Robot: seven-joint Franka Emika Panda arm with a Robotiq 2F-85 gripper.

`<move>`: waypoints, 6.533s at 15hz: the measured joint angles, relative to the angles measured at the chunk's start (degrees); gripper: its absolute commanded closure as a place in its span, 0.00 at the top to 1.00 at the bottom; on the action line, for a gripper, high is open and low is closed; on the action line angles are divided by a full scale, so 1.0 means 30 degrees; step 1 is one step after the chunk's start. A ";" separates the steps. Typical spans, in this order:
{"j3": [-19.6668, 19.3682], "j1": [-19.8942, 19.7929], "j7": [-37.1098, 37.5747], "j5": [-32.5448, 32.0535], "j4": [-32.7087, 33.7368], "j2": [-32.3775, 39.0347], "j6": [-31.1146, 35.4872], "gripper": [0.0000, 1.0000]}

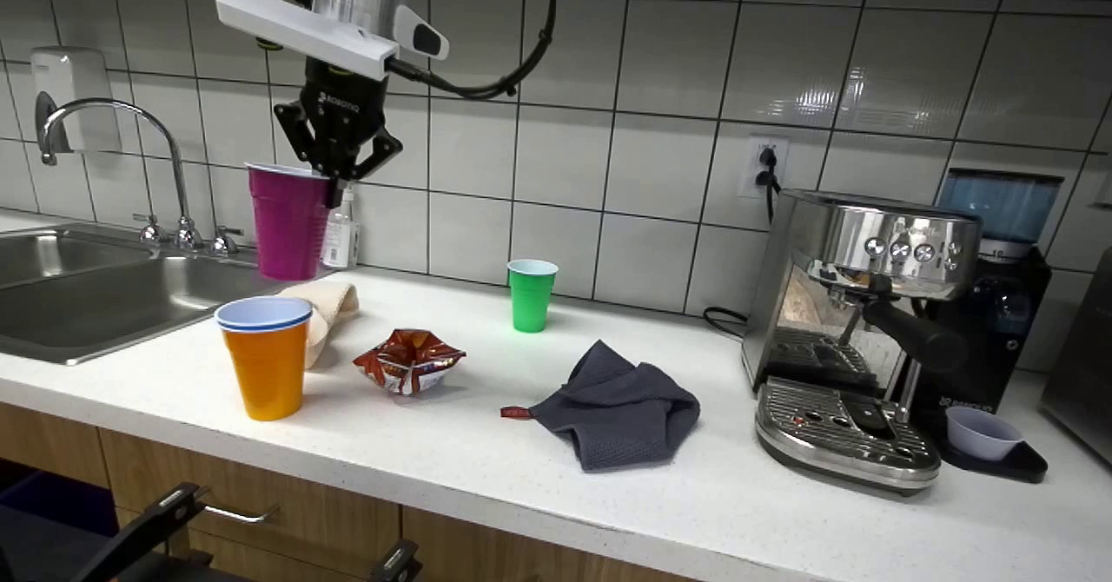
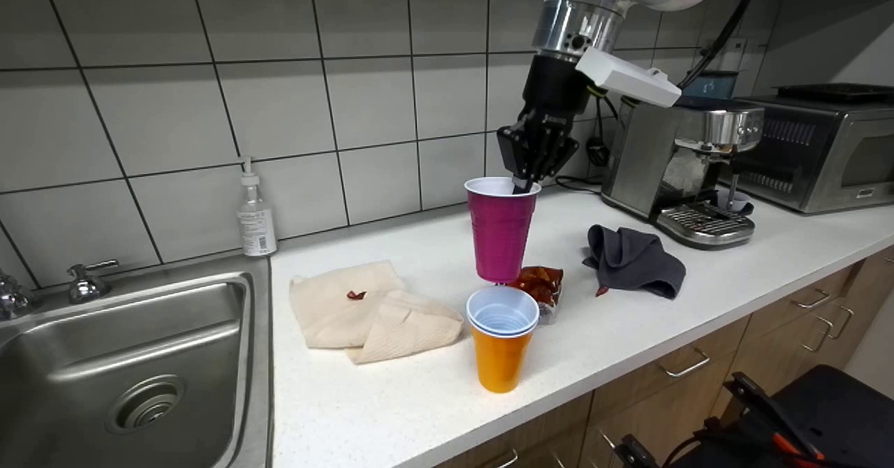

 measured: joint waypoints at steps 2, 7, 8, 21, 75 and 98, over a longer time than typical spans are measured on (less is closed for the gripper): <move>0.0000 0.0000 -0.0017 0.0000 -0.0114 -0.0007 -0.0194 0.01; 0.0003 0.0000 -0.0089 0.0002 -0.0247 -0.0204 -0.0566 0.01; 0.0007 0.0001 -0.0097 0.0002 -0.0305 -0.0278 -0.0607 0.01; 0.0101 0.0163 -0.0167 0.0002 -0.1007 -0.0429 -0.0699 0.01; 0.1289 0.0936 -0.0166 0.0022 -0.2563 0.2984 0.5712 0.01; 0.1458 0.0995 -0.0165 0.0025 -0.3600 0.3058 0.7772 0.66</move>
